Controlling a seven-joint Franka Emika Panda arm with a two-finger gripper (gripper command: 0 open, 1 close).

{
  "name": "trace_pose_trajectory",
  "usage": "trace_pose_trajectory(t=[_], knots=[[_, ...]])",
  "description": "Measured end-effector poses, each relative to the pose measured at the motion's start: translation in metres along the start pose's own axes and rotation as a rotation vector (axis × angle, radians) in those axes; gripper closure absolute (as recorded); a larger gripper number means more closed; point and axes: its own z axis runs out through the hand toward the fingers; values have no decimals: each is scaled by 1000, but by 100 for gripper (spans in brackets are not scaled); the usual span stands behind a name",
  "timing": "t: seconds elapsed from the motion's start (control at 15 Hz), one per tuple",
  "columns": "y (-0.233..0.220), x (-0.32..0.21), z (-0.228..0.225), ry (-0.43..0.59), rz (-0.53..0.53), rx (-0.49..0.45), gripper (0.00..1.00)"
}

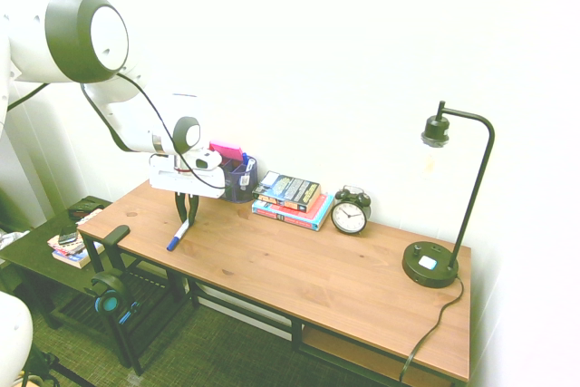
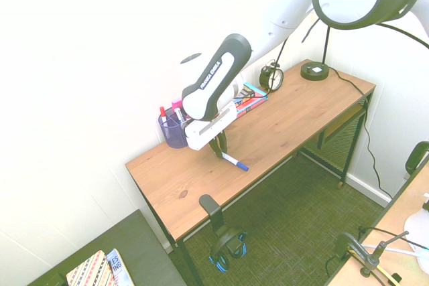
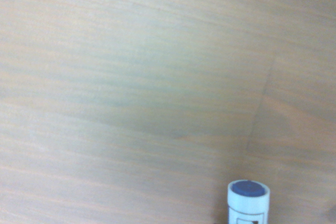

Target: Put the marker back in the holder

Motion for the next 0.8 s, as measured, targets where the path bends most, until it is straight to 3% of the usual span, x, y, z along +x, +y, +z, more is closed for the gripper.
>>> trace_pose_trajectory(t=[0.4, 0.6, 0.8], knots=[[18, -31, -95, 126, 42, 127, 100], [-7, -60, -163, 236, 87, 276, 100], [-33, -75, -211, 344, 198, 409, 100]])
